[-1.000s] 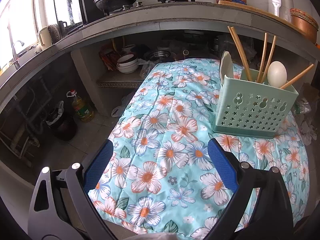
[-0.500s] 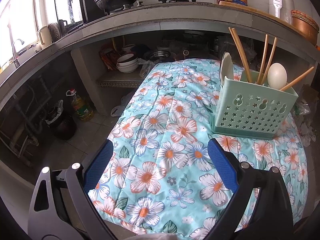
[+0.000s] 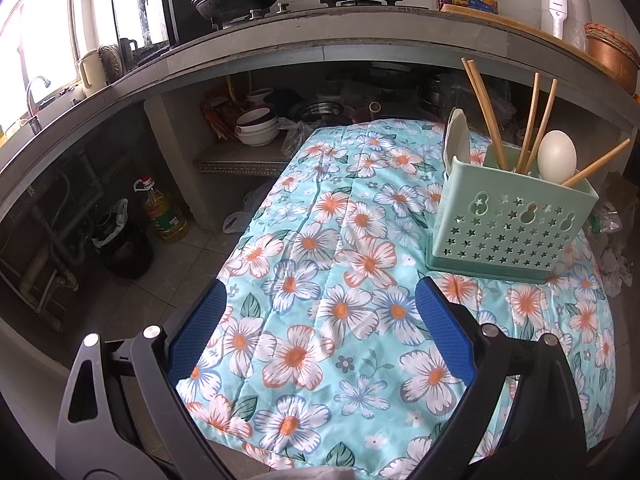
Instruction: Organize utensils
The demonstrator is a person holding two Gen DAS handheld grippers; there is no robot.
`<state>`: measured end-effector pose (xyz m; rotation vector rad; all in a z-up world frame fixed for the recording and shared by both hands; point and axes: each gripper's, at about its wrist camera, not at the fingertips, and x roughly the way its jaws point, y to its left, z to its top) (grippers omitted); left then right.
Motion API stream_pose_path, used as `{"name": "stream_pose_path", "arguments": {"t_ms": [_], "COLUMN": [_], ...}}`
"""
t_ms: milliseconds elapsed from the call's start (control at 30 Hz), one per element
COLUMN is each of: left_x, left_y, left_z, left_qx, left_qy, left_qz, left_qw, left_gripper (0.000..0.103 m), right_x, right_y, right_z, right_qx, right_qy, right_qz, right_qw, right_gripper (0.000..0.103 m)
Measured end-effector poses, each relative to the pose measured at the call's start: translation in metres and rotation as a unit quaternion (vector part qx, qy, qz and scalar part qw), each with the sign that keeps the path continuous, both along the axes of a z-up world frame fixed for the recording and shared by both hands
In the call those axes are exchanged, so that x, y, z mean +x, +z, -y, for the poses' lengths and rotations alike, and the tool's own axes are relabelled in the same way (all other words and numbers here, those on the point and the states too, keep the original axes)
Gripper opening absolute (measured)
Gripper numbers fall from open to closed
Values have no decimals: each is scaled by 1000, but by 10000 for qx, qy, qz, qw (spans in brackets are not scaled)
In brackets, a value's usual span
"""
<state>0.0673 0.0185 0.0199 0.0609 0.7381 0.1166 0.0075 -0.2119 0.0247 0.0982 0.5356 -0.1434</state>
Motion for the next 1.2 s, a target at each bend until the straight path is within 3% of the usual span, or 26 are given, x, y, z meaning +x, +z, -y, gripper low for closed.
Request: {"name": "stream_pose_path", "arguments": {"t_ms": [1200], "left_x": [0], "left_y": [2], "left_z": [2], "left_qx": [-17], "left_qy": [-10], "left_qz": [-5], "left_qw": [10000], "left_gripper": [91], "right_x": [0], "right_y": [1], "right_z": [-1], "right_qx": [21], "right_qy": [10], "right_qz": [-2], "right_qw": [10000], "right_gripper": [81]}}
